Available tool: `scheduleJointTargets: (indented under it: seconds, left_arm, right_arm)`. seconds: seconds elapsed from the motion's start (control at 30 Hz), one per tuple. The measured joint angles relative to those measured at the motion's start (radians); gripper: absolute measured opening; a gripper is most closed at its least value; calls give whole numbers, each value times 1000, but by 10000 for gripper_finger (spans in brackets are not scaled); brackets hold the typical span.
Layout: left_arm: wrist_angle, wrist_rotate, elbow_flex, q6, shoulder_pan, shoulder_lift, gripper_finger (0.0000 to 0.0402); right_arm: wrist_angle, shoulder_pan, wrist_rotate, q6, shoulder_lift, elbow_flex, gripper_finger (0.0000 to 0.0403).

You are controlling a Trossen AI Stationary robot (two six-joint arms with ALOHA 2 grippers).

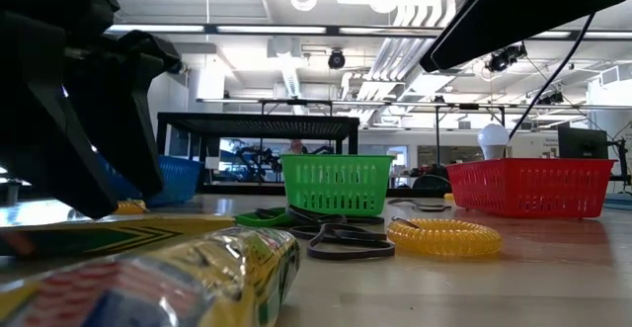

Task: Pick & Place Office Desk Supplies
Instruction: Put the crayon box into the blue bin

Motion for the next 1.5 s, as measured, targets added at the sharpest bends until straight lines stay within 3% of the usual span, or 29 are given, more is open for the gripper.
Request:
scheduleJointTargets:
  seconds: [0.23, 0.53, 0.97, 1.3, 1.5]
  left_arm:
    - [3, 12, 0, -9, -2, -18, 180]
    - [31, 41, 0, -124, -2, -15, 216]
    - [56, 30, 0, -138, -6, -10, 217]
    - [20, -7, 0, -282, 4, -7, 217]
    - [20, -6, 0, -283, 3, -7, 217]
  right_arm:
    - [0, -6, 0, 0, 0, 0, 190]
    - [0, -12, 0, 0, 0, 0, 190]
    - [0, -11, -1, 0, 0, 0, 190]
    - [0, -11, -1, 0, 0, 0, 190]
    - [0, -11, -1, 0, 0, 0, 190]
